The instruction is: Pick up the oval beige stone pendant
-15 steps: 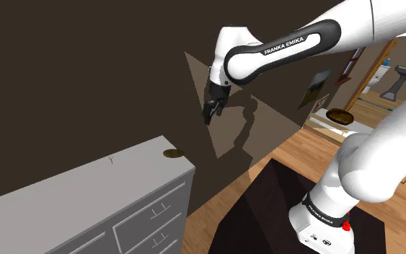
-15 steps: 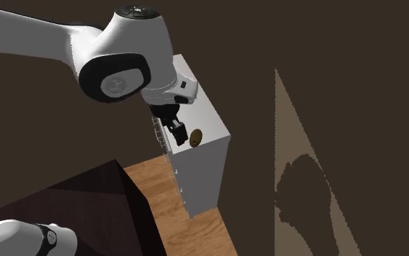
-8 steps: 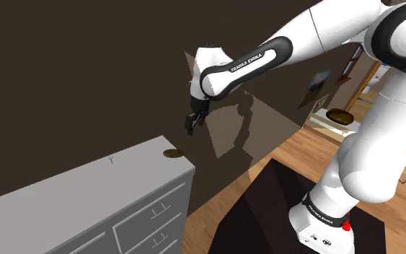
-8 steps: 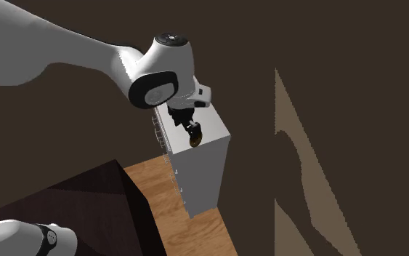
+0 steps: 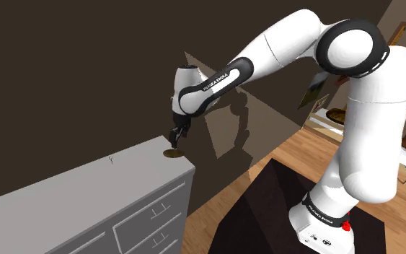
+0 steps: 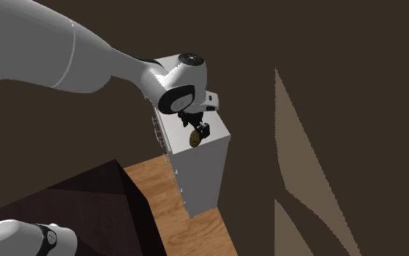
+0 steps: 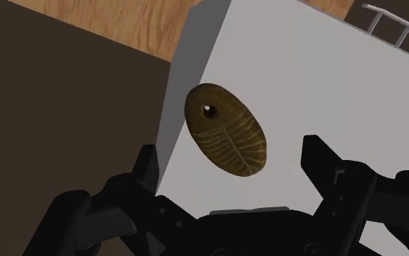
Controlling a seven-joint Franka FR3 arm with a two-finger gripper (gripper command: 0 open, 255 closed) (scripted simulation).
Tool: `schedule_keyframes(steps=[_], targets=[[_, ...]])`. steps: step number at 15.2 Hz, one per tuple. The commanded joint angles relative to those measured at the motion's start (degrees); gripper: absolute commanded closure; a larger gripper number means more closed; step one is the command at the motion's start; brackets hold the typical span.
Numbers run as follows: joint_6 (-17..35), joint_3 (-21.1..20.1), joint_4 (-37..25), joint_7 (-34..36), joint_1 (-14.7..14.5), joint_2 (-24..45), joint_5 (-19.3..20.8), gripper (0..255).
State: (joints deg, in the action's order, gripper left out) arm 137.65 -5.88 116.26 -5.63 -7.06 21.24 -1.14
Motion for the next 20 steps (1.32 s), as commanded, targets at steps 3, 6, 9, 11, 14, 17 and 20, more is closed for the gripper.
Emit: schedule_keyframes(steps=[3, 6, 9, 11, 14, 17, 20], targets=[[1.50, -0.46, -4.36, -0.98, -0.48, 6.19, 0.21, 0], [3.20, -0.35, -4.37, -0.97, -0.58, 7.91, 0.36, 0], [4.86, -0.23, -4.50, -0.96, -0.68, 9.69, 0.50, 0], [5.17, -0.21, -4.53, -0.96, -0.71, 10.03, 0.53, 0], [5.21, -0.21, -4.41, -0.99, -0.68, 9.95, 0.52, 255], [5.24, -0.21, -4.37, -0.99, -0.68, 9.95, 0.52, 255], [5.22, -0.21, -4.38, -1.00, -0.67, 9.94, 0.52, 255]])
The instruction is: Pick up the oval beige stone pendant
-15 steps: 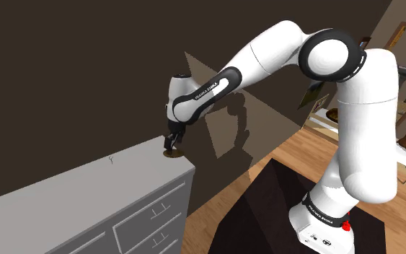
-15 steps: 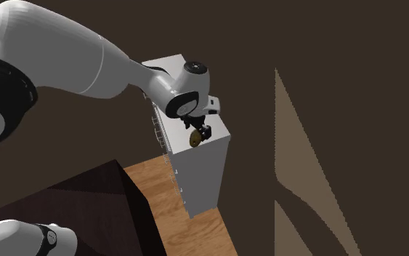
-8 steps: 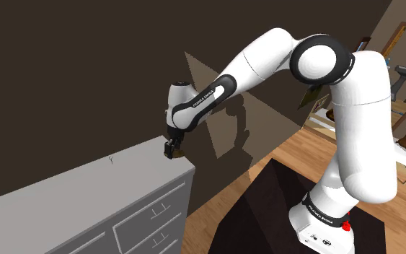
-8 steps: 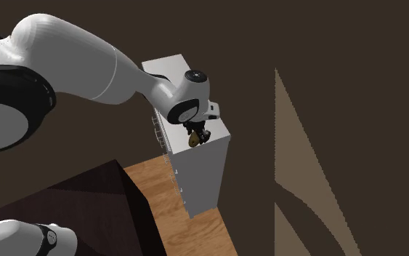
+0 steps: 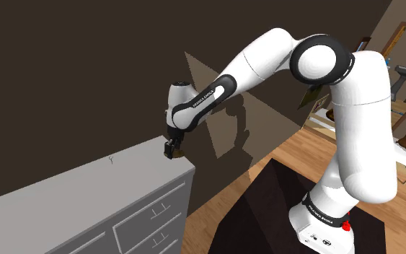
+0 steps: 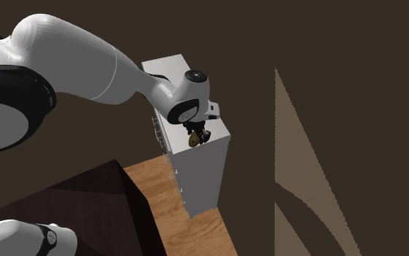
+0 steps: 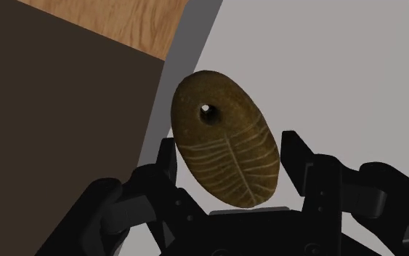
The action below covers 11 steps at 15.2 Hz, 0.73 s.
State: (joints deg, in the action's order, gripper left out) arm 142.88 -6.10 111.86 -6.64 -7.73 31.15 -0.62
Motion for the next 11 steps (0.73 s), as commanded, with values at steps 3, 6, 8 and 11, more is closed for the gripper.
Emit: schedule_keyframes(steps=[3, 6, 8, 11], targets=[[-1.15, -0.07, -0.01, 0.04, 0.04, -1.08, -0.08, 255], [-2.83, -0.19, 0.05, 0.04, 0.14, -2.82, -0.23, 255], [-3.97, -0.26, 0.03, 0.03, 0.21, -3.95, -0.32, 255], [-5.72, -0.37, -0.09, 0.03, 0.30, -5.60, -0.47, 255]])
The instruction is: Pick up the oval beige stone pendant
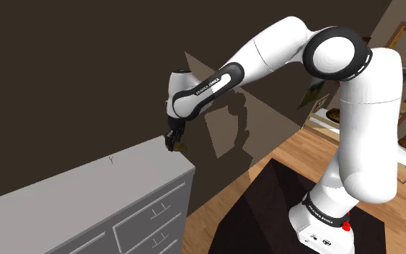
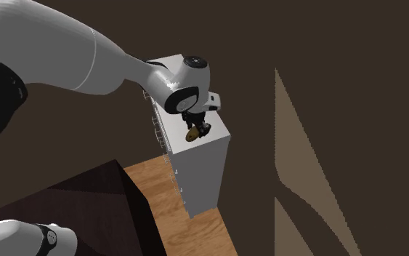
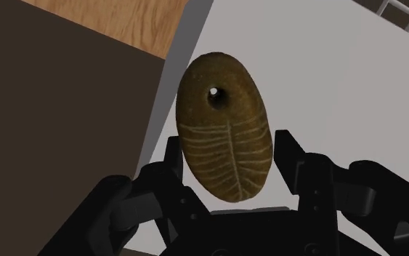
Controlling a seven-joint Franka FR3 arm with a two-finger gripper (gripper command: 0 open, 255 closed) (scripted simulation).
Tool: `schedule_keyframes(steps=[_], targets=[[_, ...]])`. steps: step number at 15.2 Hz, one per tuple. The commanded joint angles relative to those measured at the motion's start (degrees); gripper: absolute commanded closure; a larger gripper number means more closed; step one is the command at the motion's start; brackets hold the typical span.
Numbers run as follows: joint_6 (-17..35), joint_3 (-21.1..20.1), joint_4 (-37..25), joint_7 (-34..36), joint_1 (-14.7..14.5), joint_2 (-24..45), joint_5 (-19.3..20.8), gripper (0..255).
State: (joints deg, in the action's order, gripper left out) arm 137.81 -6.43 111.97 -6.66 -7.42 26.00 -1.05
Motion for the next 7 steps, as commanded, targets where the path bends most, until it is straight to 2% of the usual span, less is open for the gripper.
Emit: schedule_keyframes(steps=[1, 7], targets=[[-1.24, -0.07, -0.26, 0.05, 0.02, -0.98, -0.08, 255], [-3.76, -0.19, -0.66, 0.04, 0.13, -3.10, -0.27, 255]])
